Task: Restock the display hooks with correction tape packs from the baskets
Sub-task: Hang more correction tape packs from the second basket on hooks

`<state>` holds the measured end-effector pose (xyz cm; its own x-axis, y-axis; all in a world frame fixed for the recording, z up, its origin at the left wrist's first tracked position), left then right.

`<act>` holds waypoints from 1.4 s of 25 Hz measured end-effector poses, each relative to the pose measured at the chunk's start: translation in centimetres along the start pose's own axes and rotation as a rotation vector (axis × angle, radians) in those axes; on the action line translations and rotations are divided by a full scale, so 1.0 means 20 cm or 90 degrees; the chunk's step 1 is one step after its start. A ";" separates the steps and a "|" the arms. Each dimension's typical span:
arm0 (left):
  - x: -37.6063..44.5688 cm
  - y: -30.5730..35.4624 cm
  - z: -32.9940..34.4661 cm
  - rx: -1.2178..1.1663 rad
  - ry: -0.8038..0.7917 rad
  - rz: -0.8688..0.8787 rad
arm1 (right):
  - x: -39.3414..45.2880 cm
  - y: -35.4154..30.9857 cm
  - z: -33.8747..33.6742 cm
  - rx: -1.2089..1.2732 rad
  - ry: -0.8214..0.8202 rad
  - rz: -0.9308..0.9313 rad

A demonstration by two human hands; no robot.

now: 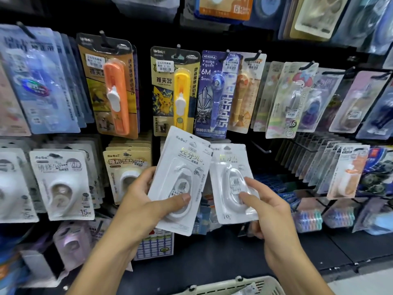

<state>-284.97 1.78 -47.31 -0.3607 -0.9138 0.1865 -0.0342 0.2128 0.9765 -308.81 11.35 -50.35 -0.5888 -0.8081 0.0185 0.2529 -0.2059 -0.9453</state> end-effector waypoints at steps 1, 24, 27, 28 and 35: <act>0.00 0.00 -0.01 -0.002 0.008 0.001 | -0.01 0.01 -0.01 -0.010 -0.003 -0.002; 0.01 -0.05 0.02 0.005 0.069 -0.021 | 0.07 -0.08 0.01 -0.125 0.022 -0.212; 0.00 -0.03 0.00 0.000 0.114 -0.021 | 0.09 -0.06 0.01 -0.145 0.043 -0.205; 0.00 -0.03 -0.01 -0.004 0.120 -0.022 | 0.11 -0.03 0.02 -0.135 0.030 -0.170; 0.01 -0.05 0.13 0.026 0.025 -0.009 | 0.03 0.14 0.15 -0.077 -0.155 -0.078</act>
<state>-287.43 2.27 -48.59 -0.3235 -0.9294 0.1778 -0.0772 0.2132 0.9739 -306.09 8.67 -52.03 -0.4035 -0.8932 0.1986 0.0900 -0.2548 -0.9628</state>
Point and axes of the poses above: each hand's wrist, its own x-axis towards the middle knuckle, its own z-axis out of the palm, y = z × x, the point moved 8 cm from there along x, towards the middle knuckle, and after that the axes turned 10 degrees about x, right-handed, at the moved point
